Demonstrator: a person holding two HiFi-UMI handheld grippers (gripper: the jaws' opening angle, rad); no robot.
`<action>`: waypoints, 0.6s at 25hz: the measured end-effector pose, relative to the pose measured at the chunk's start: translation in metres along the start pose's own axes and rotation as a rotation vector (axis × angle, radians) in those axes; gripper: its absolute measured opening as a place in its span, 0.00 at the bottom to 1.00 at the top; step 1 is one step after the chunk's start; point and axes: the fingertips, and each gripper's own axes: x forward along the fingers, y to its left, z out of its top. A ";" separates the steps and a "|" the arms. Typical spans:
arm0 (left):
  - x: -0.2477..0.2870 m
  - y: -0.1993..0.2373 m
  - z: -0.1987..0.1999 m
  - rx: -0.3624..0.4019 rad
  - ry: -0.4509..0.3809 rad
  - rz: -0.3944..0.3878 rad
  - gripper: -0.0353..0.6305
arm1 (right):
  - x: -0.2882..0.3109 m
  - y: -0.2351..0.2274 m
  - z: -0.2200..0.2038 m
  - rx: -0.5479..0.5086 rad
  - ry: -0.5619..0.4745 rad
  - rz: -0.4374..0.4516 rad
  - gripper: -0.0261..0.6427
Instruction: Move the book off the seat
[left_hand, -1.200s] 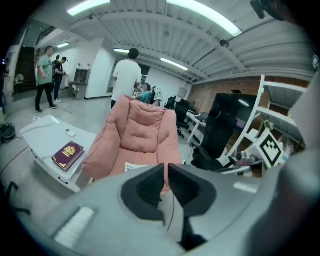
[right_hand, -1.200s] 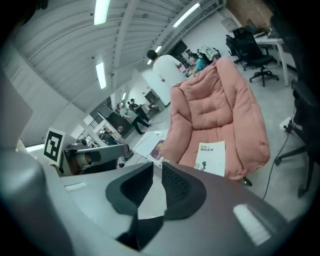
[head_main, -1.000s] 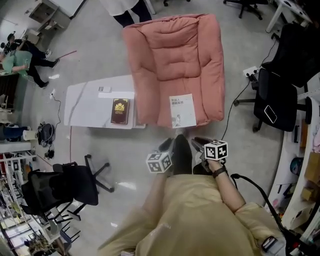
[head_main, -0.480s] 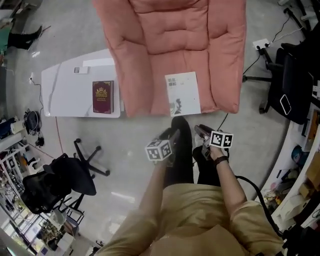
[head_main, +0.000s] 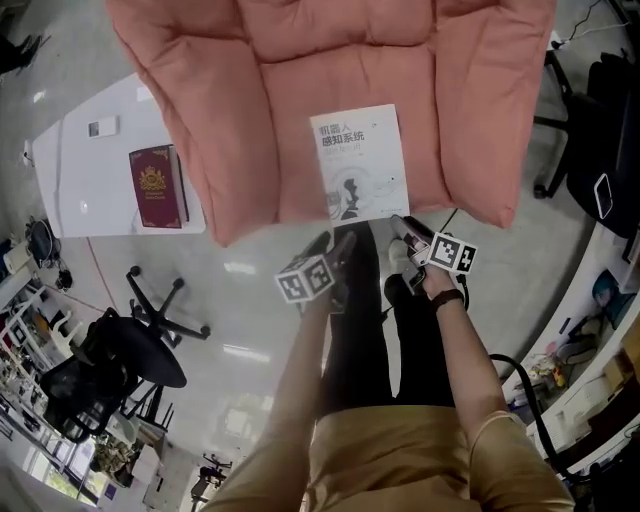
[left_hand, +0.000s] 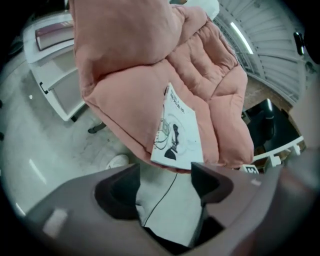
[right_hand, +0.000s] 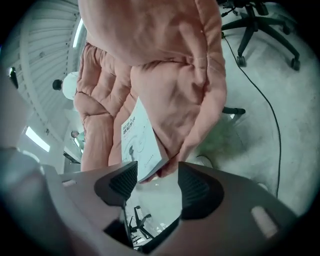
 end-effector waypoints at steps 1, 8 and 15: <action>0.005 0.002 0.002 -0.008 -0.001 -0.012 0.54 | 0.004 -0.002 0.001 -0.010 0.001 -0.001 0.43; 0.032 -0.004 0.018 -0.139 -0.078 -0.154 0.44 | 0.017 0.000 0.016 -0.050 -0.033 0.026 0.28; 0.028 0.005 0.018 -0.176 -0.113 -0.132 0.16 | 0.016 0.004 0.017 -0.029 -0.035 0.040 0.17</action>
